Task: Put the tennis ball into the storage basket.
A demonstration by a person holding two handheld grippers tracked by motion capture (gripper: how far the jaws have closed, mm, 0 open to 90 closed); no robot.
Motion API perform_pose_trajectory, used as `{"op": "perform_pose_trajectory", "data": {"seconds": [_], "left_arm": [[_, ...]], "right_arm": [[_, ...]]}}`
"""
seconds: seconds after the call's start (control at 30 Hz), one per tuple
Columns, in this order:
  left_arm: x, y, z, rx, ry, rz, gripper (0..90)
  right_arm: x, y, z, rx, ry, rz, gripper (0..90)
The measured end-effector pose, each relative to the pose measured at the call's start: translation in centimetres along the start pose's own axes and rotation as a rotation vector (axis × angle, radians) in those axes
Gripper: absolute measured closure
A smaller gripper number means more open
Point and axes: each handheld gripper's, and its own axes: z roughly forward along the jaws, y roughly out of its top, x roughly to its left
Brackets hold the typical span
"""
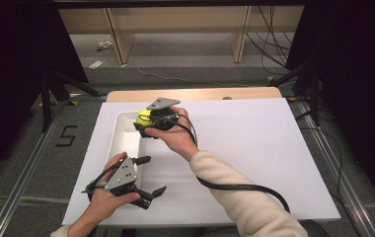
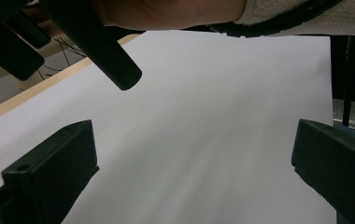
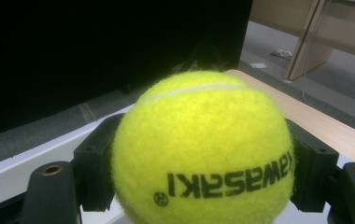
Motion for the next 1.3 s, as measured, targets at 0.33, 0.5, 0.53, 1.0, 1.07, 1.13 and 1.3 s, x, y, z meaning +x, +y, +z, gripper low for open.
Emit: {"op": "perform_pose_trajectory", "data": {"seconds": [0.33, 0.5, 0.53, 1.0, 1.07, 1.13, 1.3], "left_arm": [[0.0, 0.0, 0.0, -0.003, -0.002, -0.001, 0.0], [0.0, 0.0, 0.0, -0.001, -0.003, 0.000, 0.0], [0.0, 0.0, 0.0, -0.001, -0.002, -0.001, 0.0], [0.0, 0.0, 0.0, 0.000, -0.006, -0.002, 0.0], [0.0, 0.0, 0.0, 0.000, -0.005, -0.002, 0.0], [0.0, 0.0, 0.0, 0.000, -0.006, -0.002, 0.0], [0.0, 0.0, 0.1, -0.001, -0.007, -0.004, 0.0]], "right_arm": [[0.1, 0.4, 0.4, 0.002, 0.012, 0.002, 26.3], [0.3, 0.4, 0.6, 0.005, 0.017, 0.001, 26.3], [0.3, 0.4, 0.7, 0.005, 0.018, 0.001, 26.3], [0.6, 0.6, 1.1, 0.010, 0.032, -0.007, 26.3], [0.7, 0.7, 1.2, 0.011, 0.034, -0.004, 26.3], [0.7, 0.7, 1.2, 0.013, 0.039, -0.009, 26.3], [1.0, 0.6, 1.5, 0.015, 0.045, -0.008, 26.4]]}}
